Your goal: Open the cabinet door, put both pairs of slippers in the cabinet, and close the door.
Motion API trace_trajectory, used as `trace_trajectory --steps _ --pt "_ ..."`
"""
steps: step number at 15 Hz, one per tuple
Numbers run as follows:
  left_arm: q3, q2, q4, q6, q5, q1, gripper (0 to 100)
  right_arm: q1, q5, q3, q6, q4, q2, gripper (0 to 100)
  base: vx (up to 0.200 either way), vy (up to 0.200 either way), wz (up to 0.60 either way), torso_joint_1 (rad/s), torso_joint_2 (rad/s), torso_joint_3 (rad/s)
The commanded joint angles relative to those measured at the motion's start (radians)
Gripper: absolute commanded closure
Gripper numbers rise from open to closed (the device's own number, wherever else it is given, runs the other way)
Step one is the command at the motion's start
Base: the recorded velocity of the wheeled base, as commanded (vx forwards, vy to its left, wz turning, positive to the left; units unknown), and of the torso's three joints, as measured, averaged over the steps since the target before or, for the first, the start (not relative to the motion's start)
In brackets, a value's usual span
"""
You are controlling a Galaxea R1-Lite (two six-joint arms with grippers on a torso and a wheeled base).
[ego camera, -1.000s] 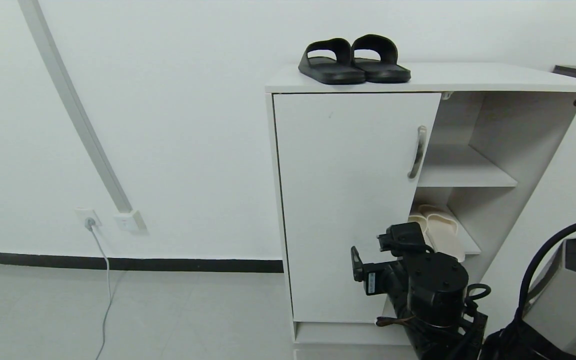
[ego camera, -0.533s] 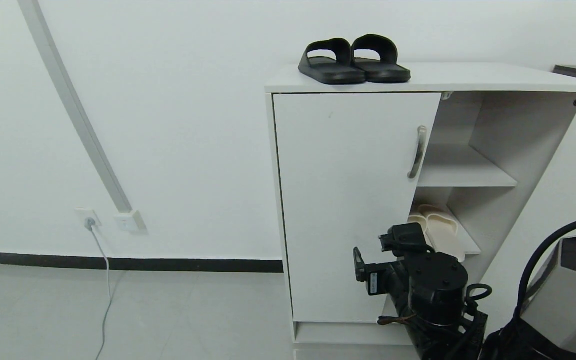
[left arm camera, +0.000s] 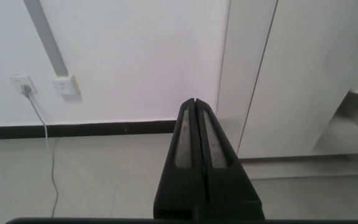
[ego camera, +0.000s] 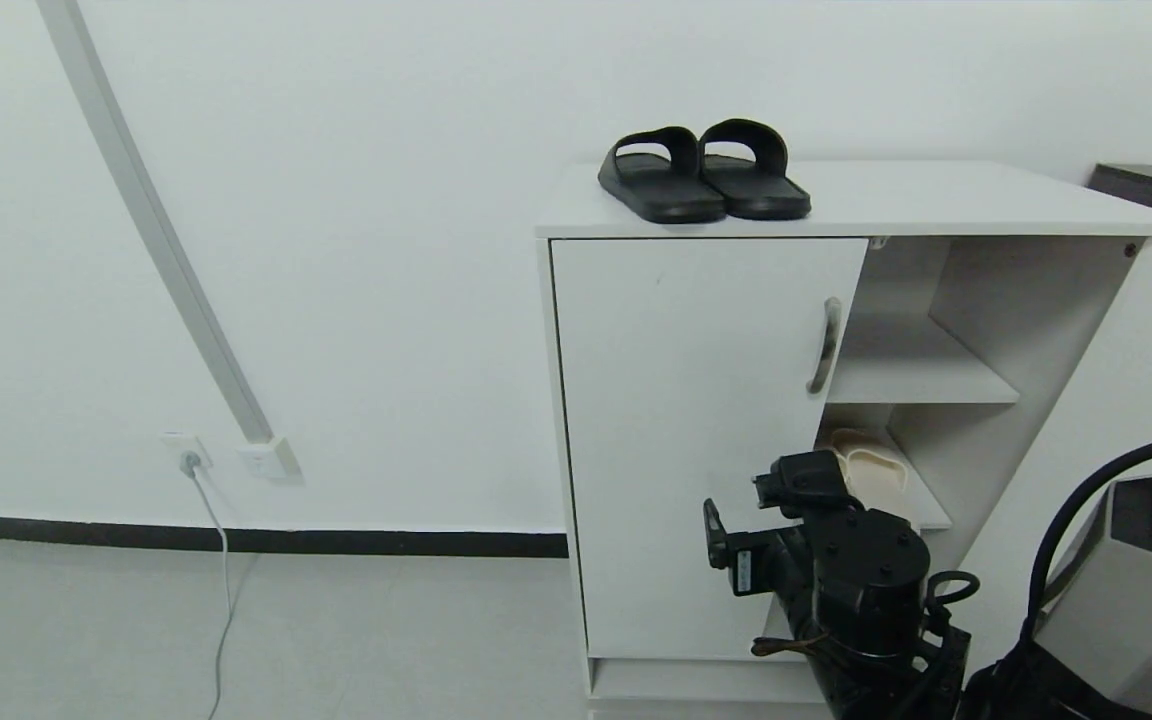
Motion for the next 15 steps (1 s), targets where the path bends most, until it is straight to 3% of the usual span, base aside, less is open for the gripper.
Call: trace_trajectory --steps 1,15 --pt "0.000 0.001 0.000 0.000 0.000 0.000 100 0.002 0.000 0.002 0.000 0.000 0.004 0 0.000 0.000 0.00 0.100 -0.44 -0.354" --pt "0.000 0.001 0.000 0.001 0.000 0.000 100 0.008 0.000 0.002 0.000 -0.008 0.001 0 0.000 0.000 0.00 0.154 -0.48 -0.330"
